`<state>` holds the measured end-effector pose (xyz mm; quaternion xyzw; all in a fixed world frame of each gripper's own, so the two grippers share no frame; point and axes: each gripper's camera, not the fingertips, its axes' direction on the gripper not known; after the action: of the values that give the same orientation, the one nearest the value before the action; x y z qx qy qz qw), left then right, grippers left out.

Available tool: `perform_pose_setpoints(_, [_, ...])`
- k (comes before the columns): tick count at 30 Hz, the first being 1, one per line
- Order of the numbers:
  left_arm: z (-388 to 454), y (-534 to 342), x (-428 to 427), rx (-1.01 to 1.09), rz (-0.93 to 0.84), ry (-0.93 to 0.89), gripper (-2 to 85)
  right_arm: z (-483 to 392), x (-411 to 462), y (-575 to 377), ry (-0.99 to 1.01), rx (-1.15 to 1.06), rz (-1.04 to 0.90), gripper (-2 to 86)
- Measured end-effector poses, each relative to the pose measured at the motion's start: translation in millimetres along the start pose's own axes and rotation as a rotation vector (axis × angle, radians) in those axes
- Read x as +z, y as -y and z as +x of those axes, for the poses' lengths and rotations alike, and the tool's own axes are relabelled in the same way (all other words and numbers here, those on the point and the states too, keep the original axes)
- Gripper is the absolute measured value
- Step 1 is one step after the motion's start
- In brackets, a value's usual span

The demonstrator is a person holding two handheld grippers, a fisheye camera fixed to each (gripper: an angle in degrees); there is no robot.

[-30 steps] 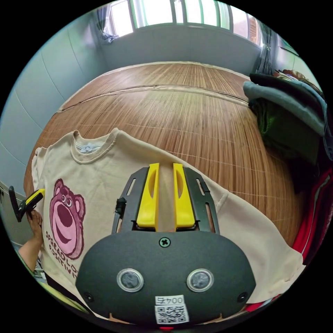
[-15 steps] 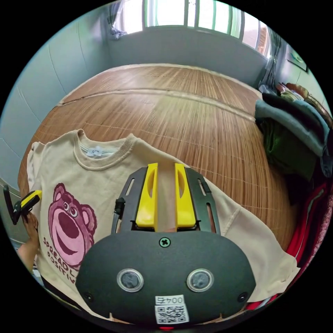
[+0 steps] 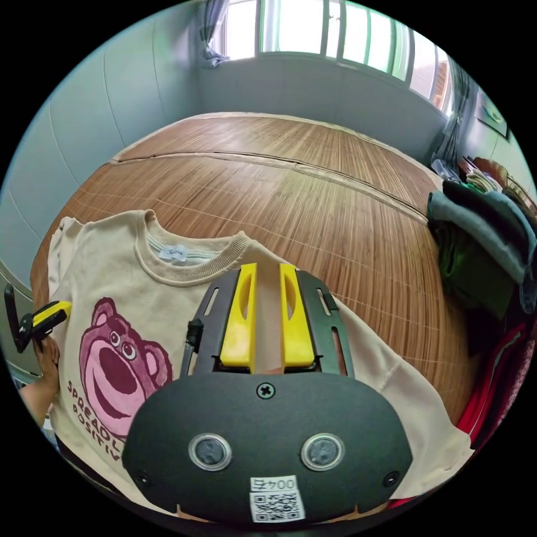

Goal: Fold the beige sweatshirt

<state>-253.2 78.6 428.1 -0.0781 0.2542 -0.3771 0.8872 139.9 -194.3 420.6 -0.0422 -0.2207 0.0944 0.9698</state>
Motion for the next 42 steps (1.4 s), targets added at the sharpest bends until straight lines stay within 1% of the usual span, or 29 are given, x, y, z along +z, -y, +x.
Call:
perform_pose_setpoints(1, [0.1,0.1,0.2,0.000,0.000,-0.001,1.0,-0.1,13.6,2.6,-0.005,-0.002,-0.047,8.2])
perform_pose_setpoints(7, [1.2,0.7,1.5,-0.001,0.000,-0.001,1.0,13.0,13.4,9.8,0.032,0.001,-0.068,8.3])
perform_pose_setpoints(10, [2.2,1.1,2.3,0.000,0.000,0.000,1.0,9.0,-6.0,3.9,0.025,-0.014,0.041,7.0])
perform_pose_setpoints(12, [2.8,1.4,2.8,0.000,0.000,0.000,0.9,5.5,-5.8,5.0,0.039,-0.022,0.063,6.6])
perform_pose_setpoints(16, [4.6,2.3,4.2,0.000,0.000,0.001,0.7,-1.5,22.1,16.2,0.030,-0.044,-0.019,7.1])
perform_pose_setpoints(19, [6.1,3.0,5.4,0.001,0.000,0.002,0.7,15.6,26.0,23.1,0.103,0.018,-0.041,7.1])
perform_pose_setpoints(21, [7.1,3.5,6.1,0.001,0.000,0.003,0.7,21.7,18.0,22.7,0.109,0.038,-0.032,7.7])
perform_pose_setpoints(23, [8.4,4.2,7.0,0.001,0.001,0.002,0.8,18.6,-2.5,10.3,0.111,0.046,0.023,9.0])
perform_pose_setpoints(25, [9.9,4.8,7.8,0.002,0.001,0.004,0.8,15.8,-17.4,-7.4,0.138,0.088,0.039,10.6])
perform_pose_setpoints(32, [16.9,8.0,11.4,0.006,0.001,0.013,0.8,-8.8,-58.1,-99.1,0.250,0.150,0.013,10.7])
perform_pose_setpoints(36, [20.9,10.2,13.3,0.007,0.000,0.018,0.8,-18.5,-56.4,-137.1,0.180,0.149,-0.041,10.5])
perform_pose_setpoints(37, [22.3,11.1,13.8,0.008,-0.001,0.019,0.8,-17.0,-56.9,-142.5,0.180,0.160,-0.030,10.4])
perform_pose_setpoints(39, [24.1,13.2,14.7,0.008,-0.007,0.017,0.7,-16.7,-55.7,-140.0,0.182,0.164,-0.042,10.5])
perform_pose_setpoints(42, [26.5,18.6,16.2,0.012,-0.027,0.001,0.6,-28.1,-52.2,-136.4,0.119,0.135,-0.047,10.4])
